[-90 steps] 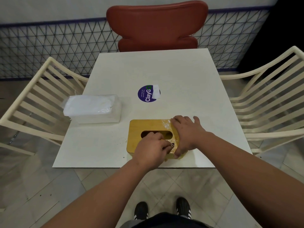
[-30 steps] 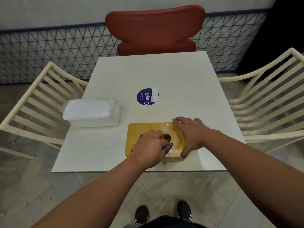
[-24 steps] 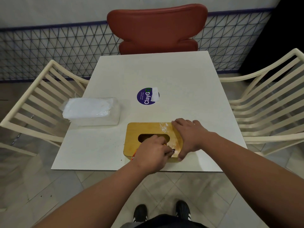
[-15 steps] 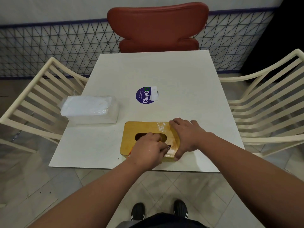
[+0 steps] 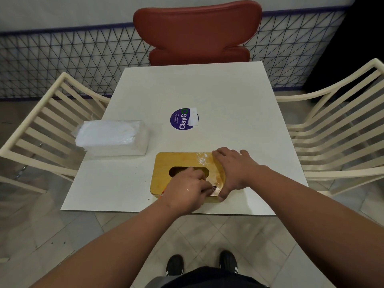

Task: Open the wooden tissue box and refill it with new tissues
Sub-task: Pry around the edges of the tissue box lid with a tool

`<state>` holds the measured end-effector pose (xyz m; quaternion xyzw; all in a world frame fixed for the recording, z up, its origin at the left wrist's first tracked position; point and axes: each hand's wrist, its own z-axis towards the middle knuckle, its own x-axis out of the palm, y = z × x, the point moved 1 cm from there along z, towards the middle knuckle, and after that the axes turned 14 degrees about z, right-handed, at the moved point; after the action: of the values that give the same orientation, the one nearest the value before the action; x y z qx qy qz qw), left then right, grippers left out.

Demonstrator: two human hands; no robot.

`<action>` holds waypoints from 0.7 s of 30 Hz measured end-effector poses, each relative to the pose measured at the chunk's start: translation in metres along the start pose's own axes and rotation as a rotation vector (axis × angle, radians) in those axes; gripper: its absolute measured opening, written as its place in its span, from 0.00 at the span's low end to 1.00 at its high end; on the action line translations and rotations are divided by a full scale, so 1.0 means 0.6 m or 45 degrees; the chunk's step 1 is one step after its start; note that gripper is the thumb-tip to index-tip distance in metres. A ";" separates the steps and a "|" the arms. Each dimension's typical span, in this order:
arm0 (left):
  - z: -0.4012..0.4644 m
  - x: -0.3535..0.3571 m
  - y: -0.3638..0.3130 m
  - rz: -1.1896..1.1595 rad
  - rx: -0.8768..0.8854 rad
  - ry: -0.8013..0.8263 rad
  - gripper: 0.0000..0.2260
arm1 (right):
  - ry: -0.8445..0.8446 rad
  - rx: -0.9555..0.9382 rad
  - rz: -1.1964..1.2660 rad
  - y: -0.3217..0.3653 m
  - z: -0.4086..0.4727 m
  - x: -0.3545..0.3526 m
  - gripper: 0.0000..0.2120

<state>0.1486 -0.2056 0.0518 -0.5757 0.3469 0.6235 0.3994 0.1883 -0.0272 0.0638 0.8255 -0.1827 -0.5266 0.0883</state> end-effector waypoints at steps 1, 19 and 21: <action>0.003 -0.001 0.007 -0.017 -0.046 0.020 0.12 | 0.003 -0.002 0.000 -0.001 -0.001 0.000 0.66; 0.018 -0.005 -0.024 -0.058 0.060 0.124 0.12 | -0.047 0.003 0.286 -0.049 -0.019 0.024 0.67; 0.007 -0.006 -0.006 -0.067 -0.003 0.150 0.13 | -0.031 0.004 0.303 -0.049 -0.017 0.024 0.67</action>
<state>0.1499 -0.2007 0.0559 -0.6207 0.3538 0.5782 0.3940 0.2091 -0.0061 0.0463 0.7917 -0.2811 -0.5222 0.1468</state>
